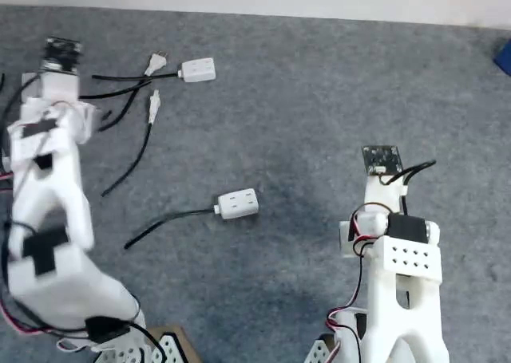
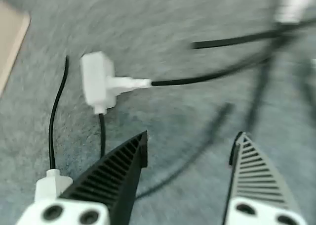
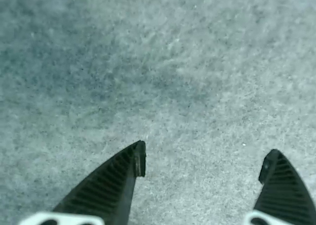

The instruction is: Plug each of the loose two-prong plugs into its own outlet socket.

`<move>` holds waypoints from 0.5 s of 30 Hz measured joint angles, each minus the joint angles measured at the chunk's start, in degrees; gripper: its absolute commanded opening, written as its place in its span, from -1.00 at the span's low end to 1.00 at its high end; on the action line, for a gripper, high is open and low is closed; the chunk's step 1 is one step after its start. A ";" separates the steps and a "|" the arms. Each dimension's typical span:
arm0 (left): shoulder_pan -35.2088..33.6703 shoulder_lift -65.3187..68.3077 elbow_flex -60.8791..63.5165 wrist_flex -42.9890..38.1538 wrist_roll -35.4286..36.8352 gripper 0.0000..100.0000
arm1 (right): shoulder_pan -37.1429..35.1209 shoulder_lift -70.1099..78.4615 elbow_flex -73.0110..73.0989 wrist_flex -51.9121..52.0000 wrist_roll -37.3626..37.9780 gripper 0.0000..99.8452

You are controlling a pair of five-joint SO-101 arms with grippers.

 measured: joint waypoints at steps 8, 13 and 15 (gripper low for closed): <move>-1.14 19.34 -20.13 -0.26 1.32 -0.46 | 0.00 0.00 1.58 -2.11 0.00 -0.28; 2.46 19.87 -27.16 -0.26 1.32 -0.46 | 0.00 0.00 2.29 -3.34 0.00 -0.28; 4.31 19.96 -30.51 -0.26 1.32 -0.46 | 0.00 0.00 2.29 -3.52 0.00 -0.28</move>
